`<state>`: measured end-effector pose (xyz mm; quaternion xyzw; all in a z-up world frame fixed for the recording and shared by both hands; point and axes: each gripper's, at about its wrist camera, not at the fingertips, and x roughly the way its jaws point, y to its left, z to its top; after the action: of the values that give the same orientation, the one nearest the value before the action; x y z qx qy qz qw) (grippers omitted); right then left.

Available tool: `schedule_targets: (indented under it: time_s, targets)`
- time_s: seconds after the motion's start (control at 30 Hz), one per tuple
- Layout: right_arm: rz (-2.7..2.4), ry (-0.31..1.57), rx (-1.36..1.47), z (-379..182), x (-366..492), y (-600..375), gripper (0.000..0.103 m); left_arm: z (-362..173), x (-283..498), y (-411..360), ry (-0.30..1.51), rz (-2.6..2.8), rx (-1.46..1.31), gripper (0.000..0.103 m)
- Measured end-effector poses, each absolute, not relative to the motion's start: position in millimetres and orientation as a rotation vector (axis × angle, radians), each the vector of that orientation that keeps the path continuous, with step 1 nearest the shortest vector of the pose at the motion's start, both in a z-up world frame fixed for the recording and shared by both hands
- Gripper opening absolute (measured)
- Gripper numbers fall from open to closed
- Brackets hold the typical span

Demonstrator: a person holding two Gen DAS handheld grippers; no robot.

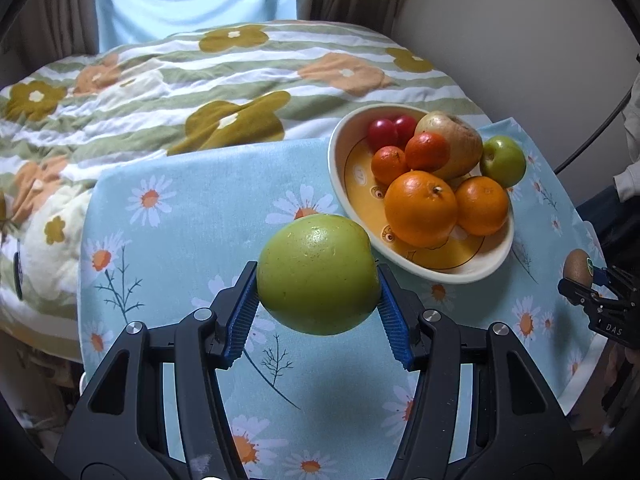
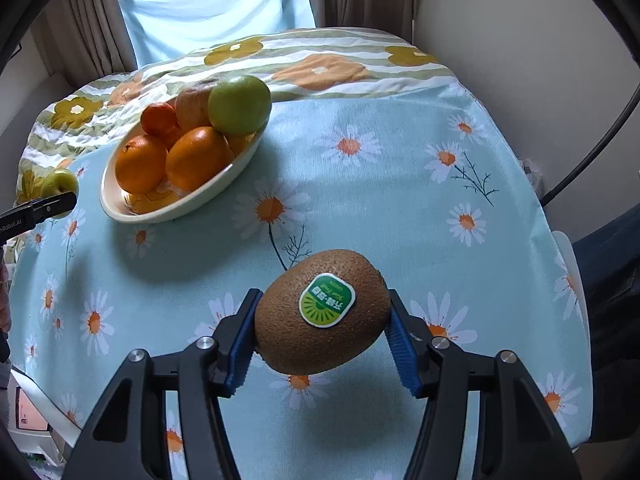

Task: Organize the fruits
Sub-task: 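Lower the green apple into the bowl and open the left gripper while the right carries the kiwi over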

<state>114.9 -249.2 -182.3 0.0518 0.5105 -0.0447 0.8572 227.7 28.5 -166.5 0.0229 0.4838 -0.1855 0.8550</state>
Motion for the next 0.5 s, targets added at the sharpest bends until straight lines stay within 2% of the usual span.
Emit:
schedule_targets:
  time_s: [0.5]
  targets:
    - [0.021,0.962,0.089,-112.1,160.7,-216.2,0.055,-110.6,257.5,4.5,0.913,-0.466,0.078,0.061]
